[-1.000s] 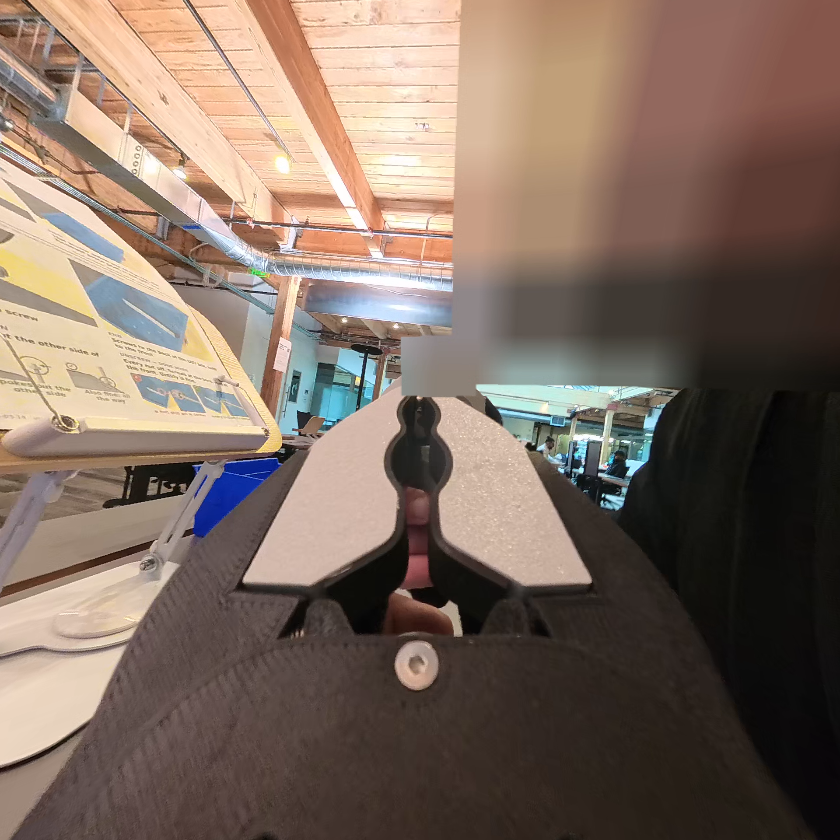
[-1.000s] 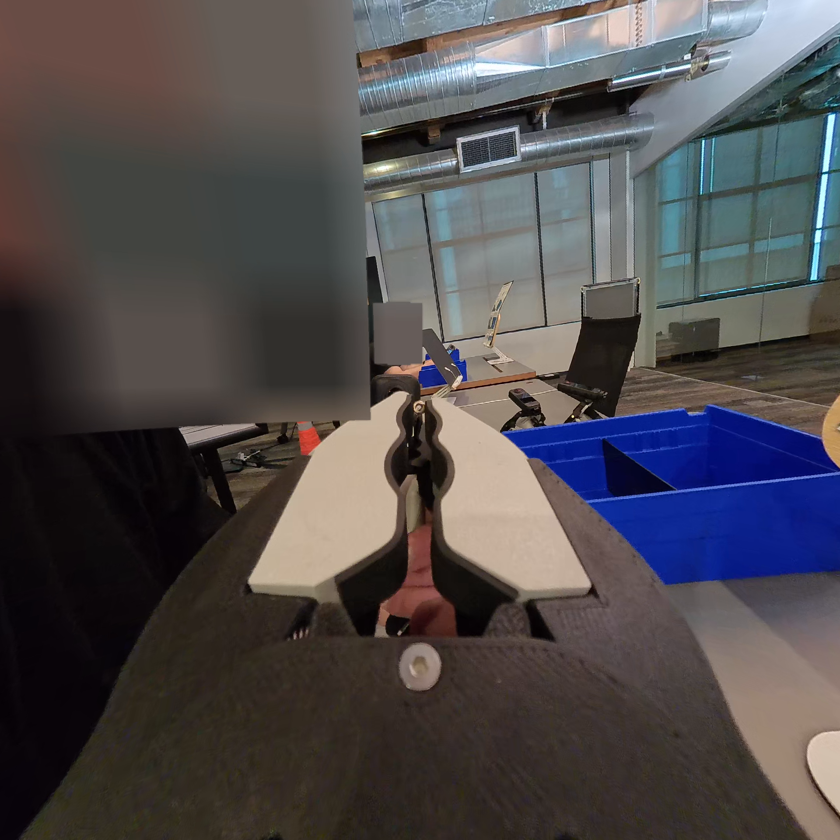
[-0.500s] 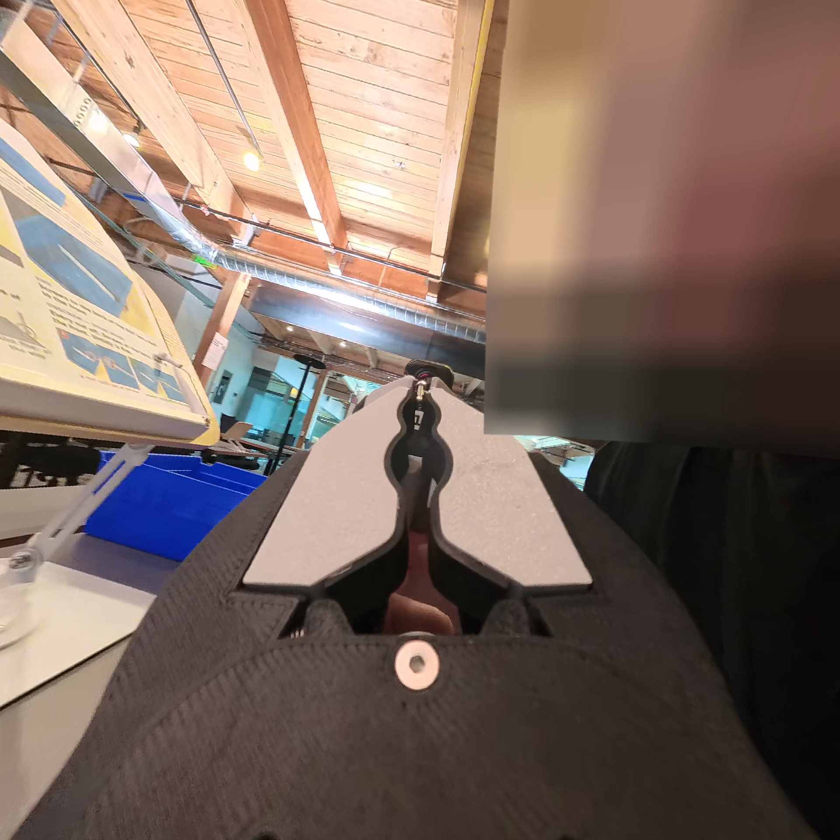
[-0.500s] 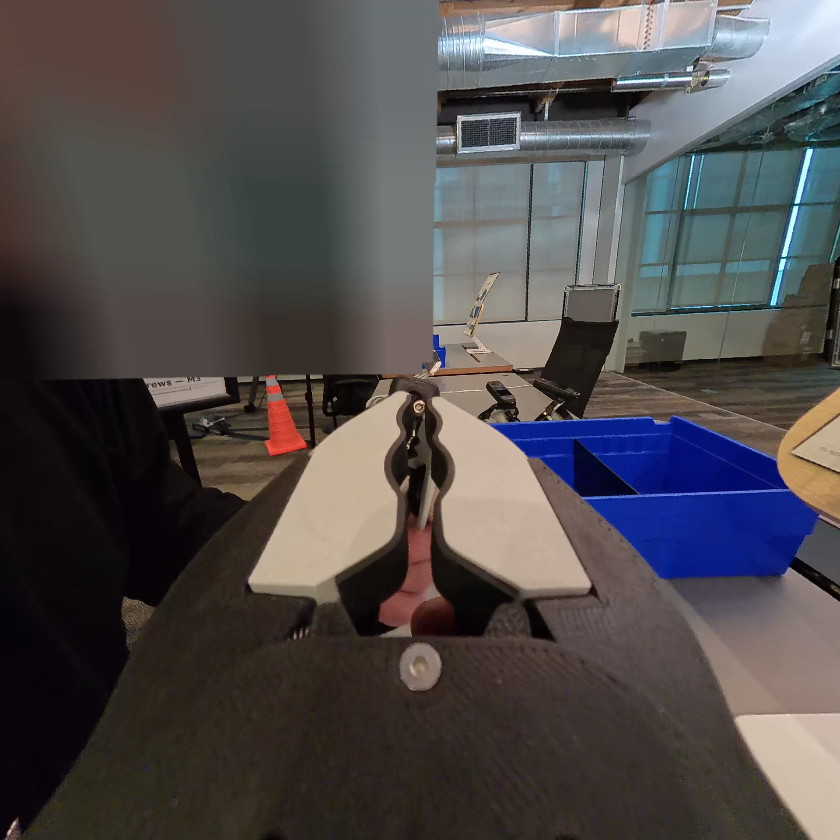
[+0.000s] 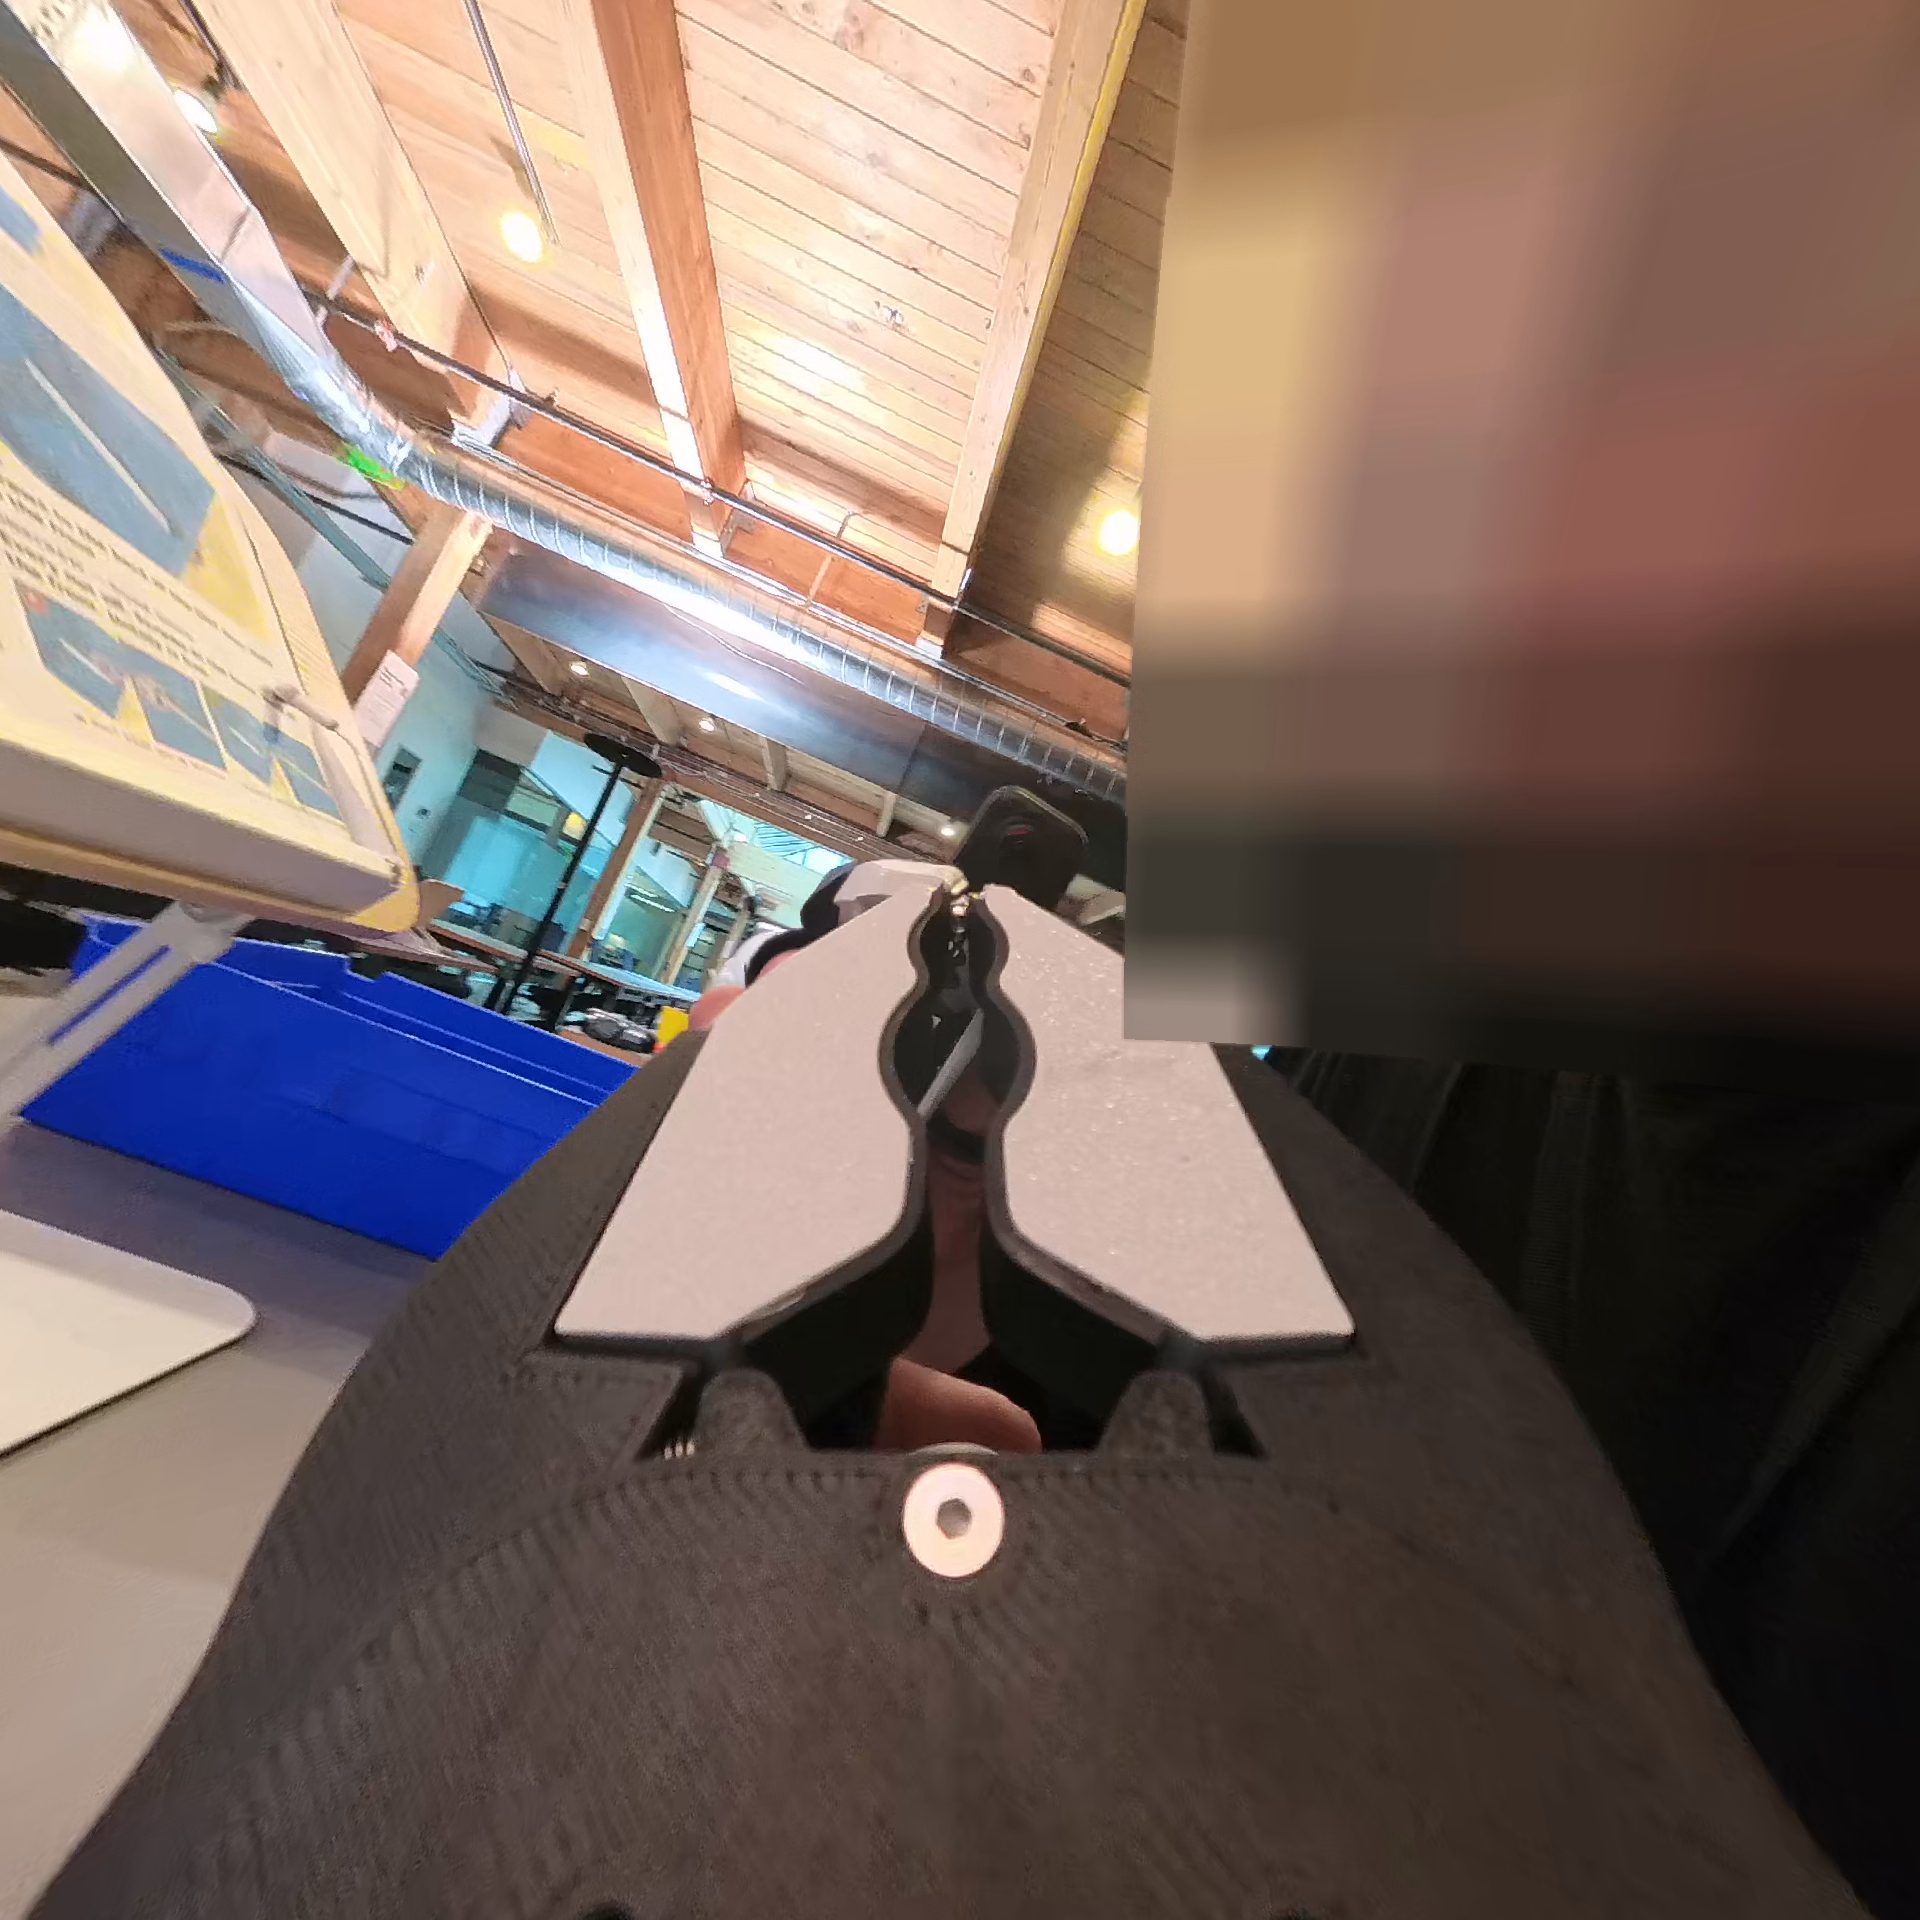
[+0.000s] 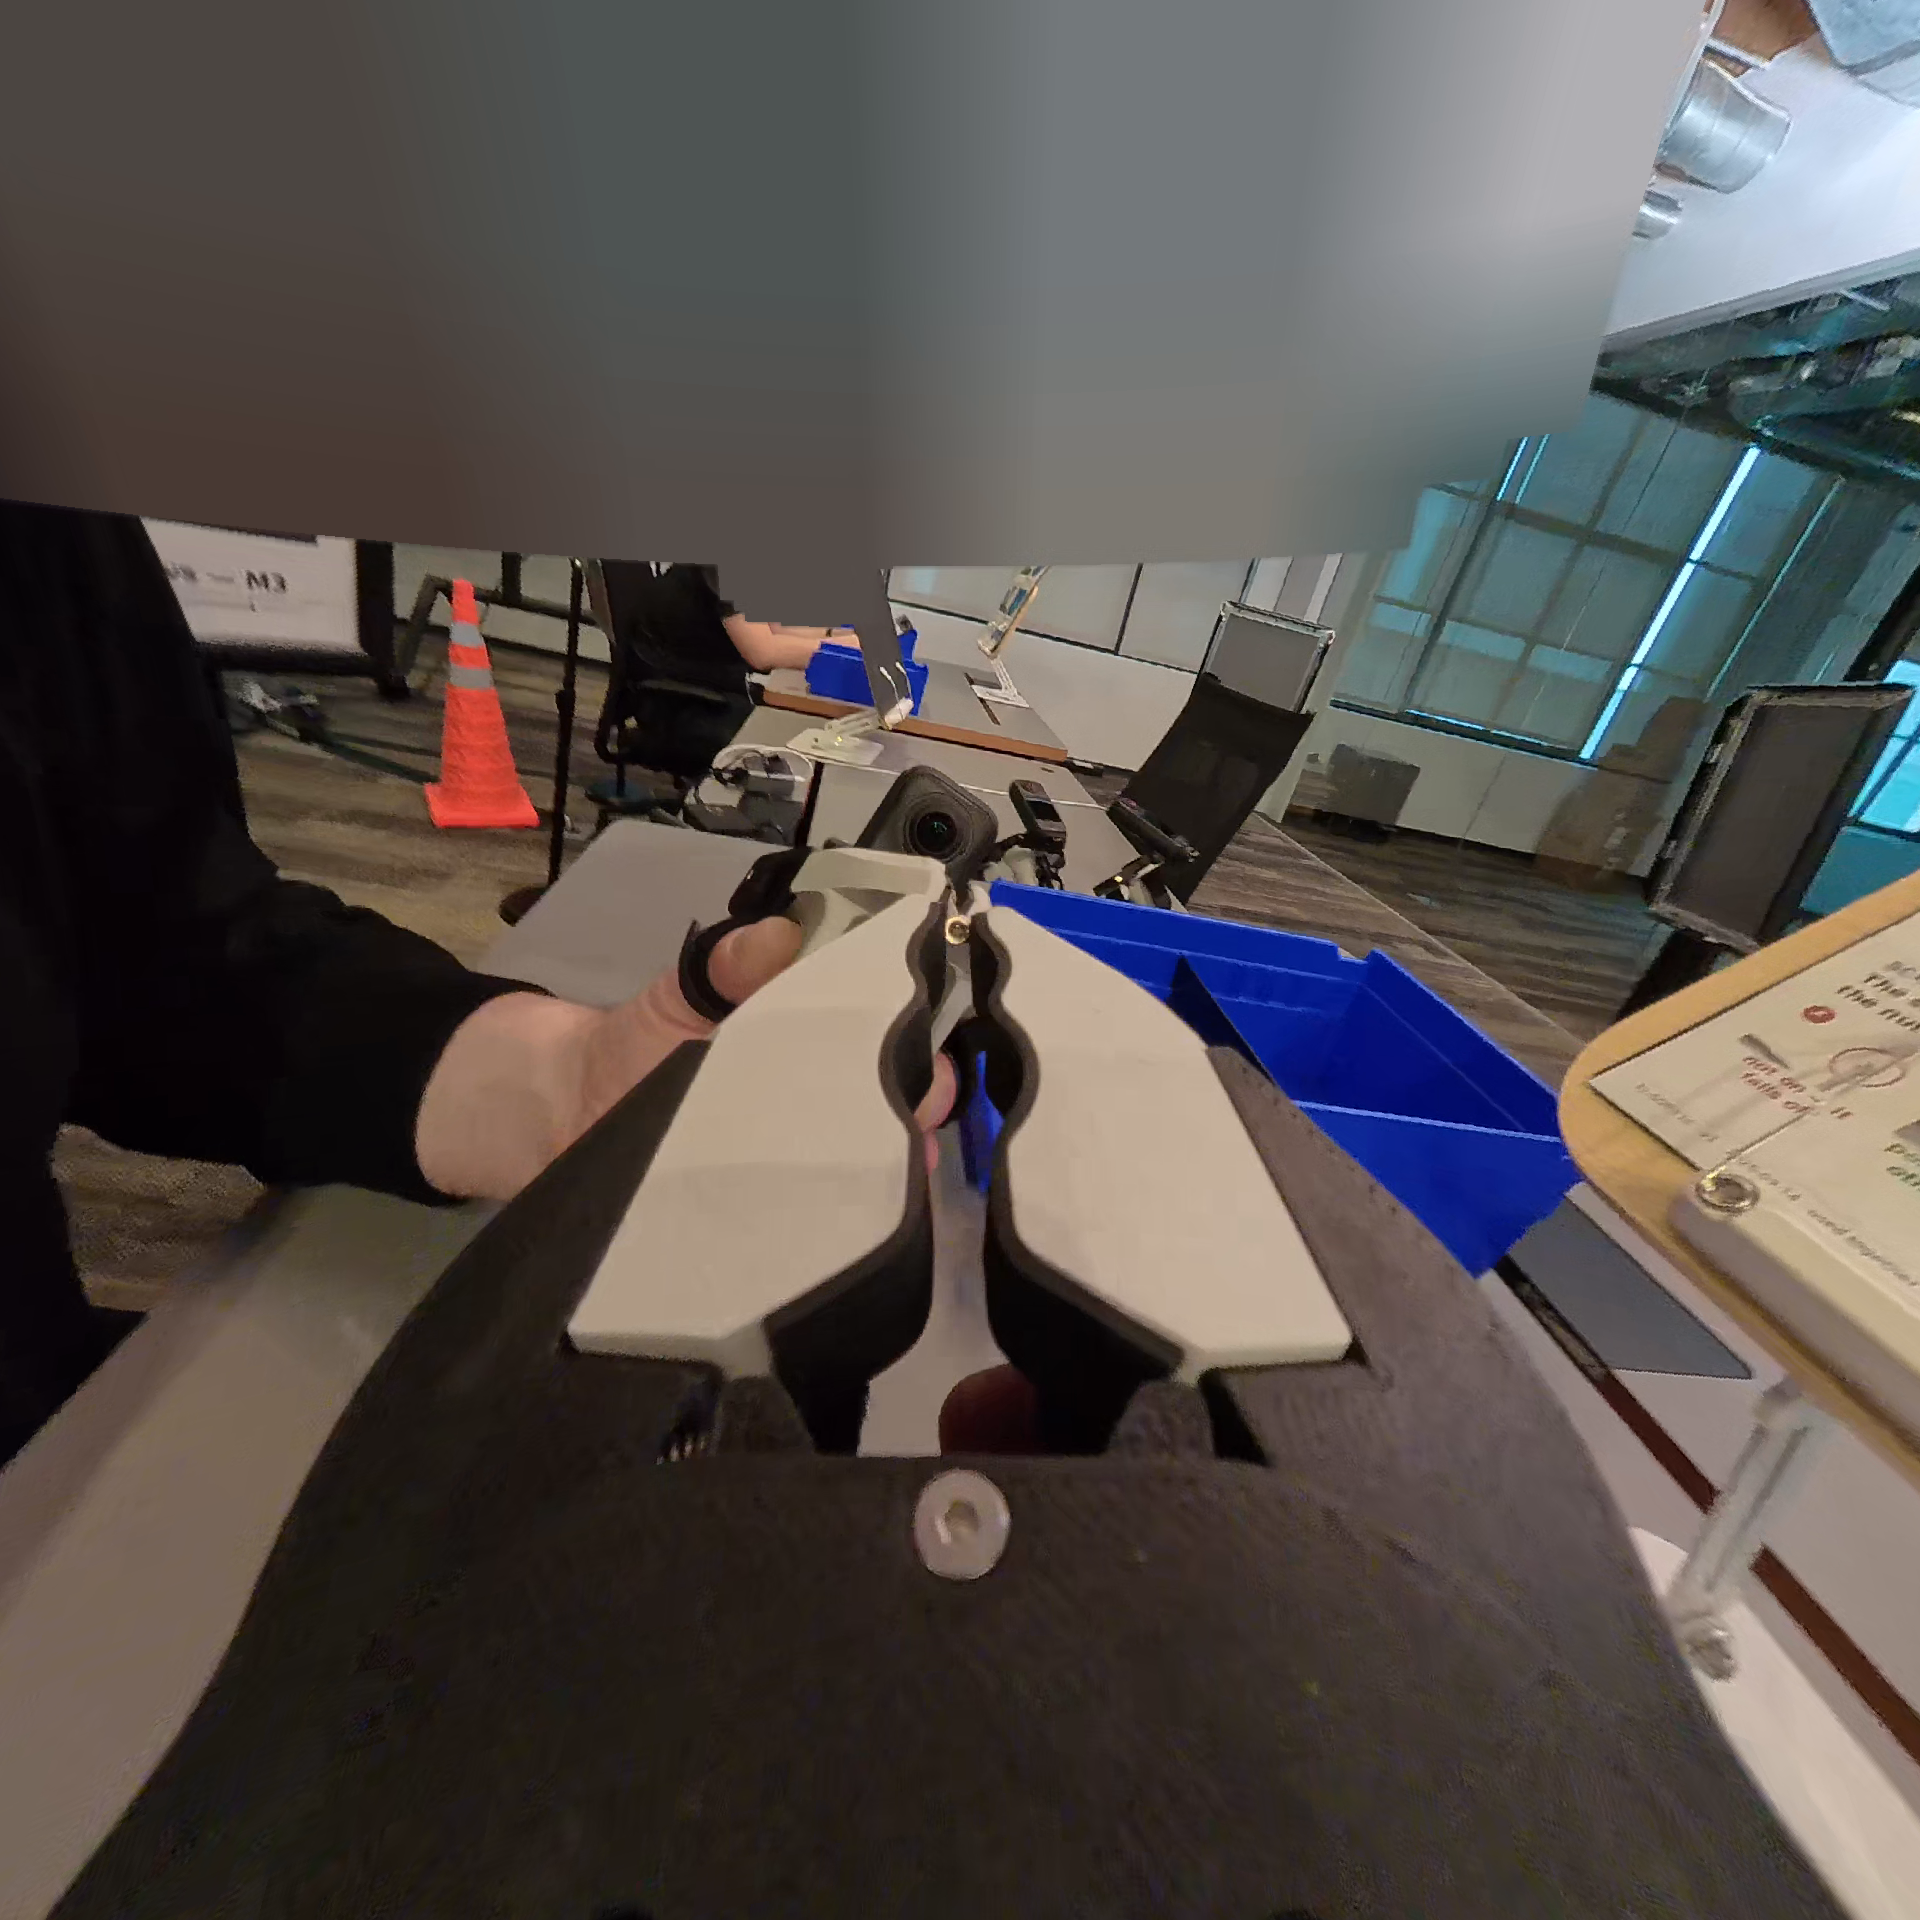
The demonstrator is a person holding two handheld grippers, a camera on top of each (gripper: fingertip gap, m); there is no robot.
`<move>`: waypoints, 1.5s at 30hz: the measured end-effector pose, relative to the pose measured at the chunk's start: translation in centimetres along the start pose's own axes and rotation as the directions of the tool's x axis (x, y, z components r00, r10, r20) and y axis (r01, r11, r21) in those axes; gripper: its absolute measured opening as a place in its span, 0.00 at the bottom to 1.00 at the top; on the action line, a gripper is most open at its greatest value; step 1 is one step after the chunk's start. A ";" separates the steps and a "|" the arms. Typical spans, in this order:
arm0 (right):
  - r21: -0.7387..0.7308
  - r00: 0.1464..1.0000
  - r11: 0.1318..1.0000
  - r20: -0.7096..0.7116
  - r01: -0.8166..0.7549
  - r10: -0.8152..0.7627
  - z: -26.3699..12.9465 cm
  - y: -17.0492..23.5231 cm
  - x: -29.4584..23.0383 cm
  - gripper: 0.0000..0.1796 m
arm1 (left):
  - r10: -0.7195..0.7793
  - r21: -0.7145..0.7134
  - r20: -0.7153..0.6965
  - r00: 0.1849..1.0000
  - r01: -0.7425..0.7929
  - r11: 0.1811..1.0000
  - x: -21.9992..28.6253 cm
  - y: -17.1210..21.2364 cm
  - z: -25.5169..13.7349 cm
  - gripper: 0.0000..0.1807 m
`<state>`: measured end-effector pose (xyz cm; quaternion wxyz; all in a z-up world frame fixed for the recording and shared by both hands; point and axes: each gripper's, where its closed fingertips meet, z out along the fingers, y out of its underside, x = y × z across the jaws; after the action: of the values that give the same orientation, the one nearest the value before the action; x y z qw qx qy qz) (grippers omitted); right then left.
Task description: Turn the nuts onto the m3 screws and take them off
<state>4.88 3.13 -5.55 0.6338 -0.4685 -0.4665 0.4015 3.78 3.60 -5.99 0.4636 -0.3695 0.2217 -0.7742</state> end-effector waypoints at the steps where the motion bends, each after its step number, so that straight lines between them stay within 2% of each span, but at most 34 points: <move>1: -0.009 1.000 1.000 -0.002 0.021 -0.021 -0.1 0.0 0.0 0.02 | -0.013 0.005 -0.006 1.000 0.013 1.000 0.0 0.0 0.0 0.02; 5: -0.054 0.995 0.993 -0.011 0.103 -0.103 -0.2 0.3 -0.1 0.02 | -0.029 0.000 -0.009 1.000 0.029 1.000 -0.2 0.2 0.0 0.01; 11: -0.051 0.996 0.995 -0.022 0.084 -0.085 -1.1 0.1 0.3 0.02 | -0.030 0.006 -0.011 0.999 0.031 1.000 -0.2 0.2 -0.1 0.01; 17: -0.249 1.000 0.968 0.024 0.017 -0.011 -3.0 3.9 -0.4 0.02 | 0.031 -0.054 0.043 0.999 -0.029 0.998 -0.6 0.5 -0.9 0.01; 22: -0.550 0.985 0.834 0.108 -0.054 0.135 -5.7 10.9 -3.1 0.02 | 0.080 -0.125 0.082 0.993 -0.069 0.990 -0.8 1.2 -1.5 0.01; 26: -0.685 0.971 0.728 0.157 -0.024 0.180 -7.4 14.6 -5.1 0.02 | 0.099 -0.169 0.101 0.990 -0.081 0.982 -0.8 1.9 -1.7 0.01; 36: -0.822 0.946 0.545 0.289 0.166 0.148 -8.9 17.5 -6.9 0.02 | 0.106 -0.193 0.118 0.987 -0.081 0.978 -0.5 2.9 -2.0 0.01; 45: -0.871 0.913 0.460 0.318 0.173 0.258 -10.0 19.5 -8.1 0.03 | 0.101 -0.191 0.123 0.987 -0.076 0.979 -0.7 2.9 -2.2 0.01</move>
<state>11.24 -2.10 -27.40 0.1750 -0.6458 -0.7146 0.2041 3.84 2.87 -9.63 0.4751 -0.4513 0.2780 -0.7024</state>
